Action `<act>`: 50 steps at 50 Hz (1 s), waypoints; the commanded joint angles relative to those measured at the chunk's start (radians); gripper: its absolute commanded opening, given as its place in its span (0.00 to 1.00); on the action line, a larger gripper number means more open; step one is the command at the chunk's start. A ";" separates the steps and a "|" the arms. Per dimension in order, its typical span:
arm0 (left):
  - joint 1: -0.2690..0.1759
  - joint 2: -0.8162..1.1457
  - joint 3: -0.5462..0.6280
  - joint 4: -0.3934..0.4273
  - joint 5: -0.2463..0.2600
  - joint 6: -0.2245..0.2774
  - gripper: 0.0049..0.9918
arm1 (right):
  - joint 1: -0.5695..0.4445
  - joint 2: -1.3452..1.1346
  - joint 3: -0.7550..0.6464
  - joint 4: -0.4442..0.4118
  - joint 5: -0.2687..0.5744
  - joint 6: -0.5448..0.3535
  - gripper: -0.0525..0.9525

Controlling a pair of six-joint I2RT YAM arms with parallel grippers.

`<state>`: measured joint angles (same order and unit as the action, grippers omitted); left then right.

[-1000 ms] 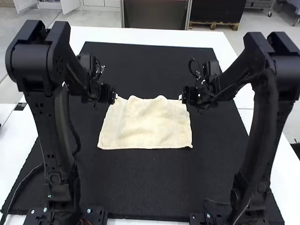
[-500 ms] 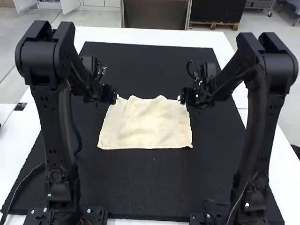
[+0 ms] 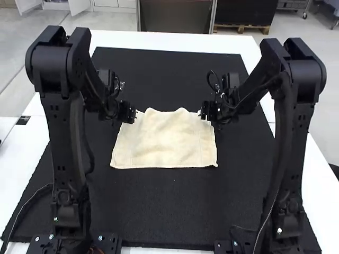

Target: Fold the towel.

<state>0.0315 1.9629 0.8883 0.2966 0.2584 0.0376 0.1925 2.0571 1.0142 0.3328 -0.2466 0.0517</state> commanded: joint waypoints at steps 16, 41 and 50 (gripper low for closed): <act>-0.002 0.047 0.018 0.021 0.012 0.004 0.90 | 0.032 0.067 0.038 -0.001 0.006 -0.026 0.93; 0.001 0.051 -0.020 0.082 0.061 -0.022 0.02 | 0.027 0.083 0.073 -0.066 -0.020 -0.059 0.33; 0.001 0.048 -0.037 0.096 0.077 -0.022 0.02 | 0.015 0.092 0.078 -0.087 -0.069 -0.042 0.03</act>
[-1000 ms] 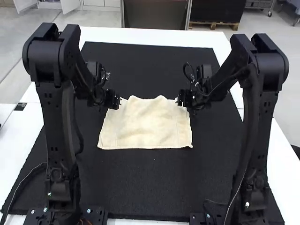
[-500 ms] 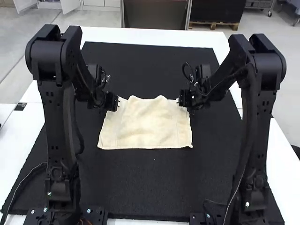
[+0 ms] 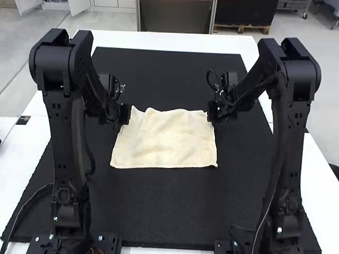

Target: Fold the towel.

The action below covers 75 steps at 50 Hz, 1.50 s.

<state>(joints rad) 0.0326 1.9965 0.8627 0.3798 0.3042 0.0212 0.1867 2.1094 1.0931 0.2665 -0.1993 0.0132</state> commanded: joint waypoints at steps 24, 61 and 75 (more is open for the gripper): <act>0.044 -0.047 -0.034 0.060 0.070 -0.040 0.02 | -0.007 -0.042 -0.013 -0.012 -0.138 0.007 0.03; 0.093 -0.223 -0.102 -0.016 0.139 -0.037 0.01 | -0.049 -0.250 -0.087 -0.024 -0.160 0.028 0.03; 0.095 -0.324 -0.148 -0.053 0.145 -0.037 0.01 | -0.050 -0.325 -0.127 -0.075 -0.186 0.034 0.03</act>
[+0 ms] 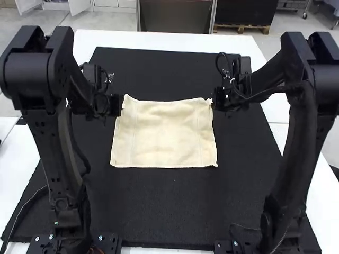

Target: Fold the towel.

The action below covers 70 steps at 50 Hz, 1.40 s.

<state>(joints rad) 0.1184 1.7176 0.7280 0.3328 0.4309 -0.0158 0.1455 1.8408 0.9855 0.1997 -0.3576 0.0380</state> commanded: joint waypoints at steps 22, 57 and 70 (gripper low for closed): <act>0.058 -0.177 -0.018 -0.150 0.037 0.005 0.01 | -0.066 -0.156 -0.091 -0.060 -0.052 0.011 0.03; 0.075 -0.385 -0.067 -0.370 0.085 0.054 0.01 | -0.086 -0.324 -0.148 -0.203 -0.070 -0.001 0.03; 0.075 -0.472 -0.101 -0.462 0.085 0.085 0.01 | -0.084 -0.388 -0.205 -0.238 -0.073 -0.006 0.03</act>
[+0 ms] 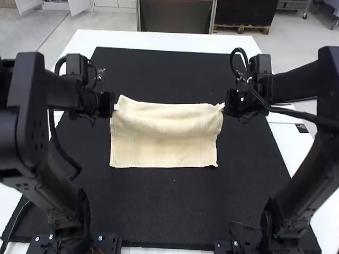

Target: Fold the towel.

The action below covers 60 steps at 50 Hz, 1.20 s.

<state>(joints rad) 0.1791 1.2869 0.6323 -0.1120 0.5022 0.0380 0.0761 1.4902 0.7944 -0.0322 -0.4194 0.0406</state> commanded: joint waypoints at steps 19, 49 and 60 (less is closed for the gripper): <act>0.016 -0.100 -0.065 -0.110 -0.010 0.080 0.01 | -0.009 -0.065 -0.081 -0.048 -0.027 -0.036 0.03; 0.042 -0.143 -0.155 -0.068 -0.114 0.188 0.02 | -0.007 -0.071 -0.181 -0.035 -0.024 -0.054 0.03; 0.042 -0.144 -0.198 -0.068 -0.126 0.227 0.02 | -0.007 -0.062 -0.207 -0.032 -0.022 -0.064 0.03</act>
<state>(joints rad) 0.2092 1.1637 0.4469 -0.1783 0.4156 0.2184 0.0761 1.4357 0.5957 -0.0700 -0.4492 -0.0040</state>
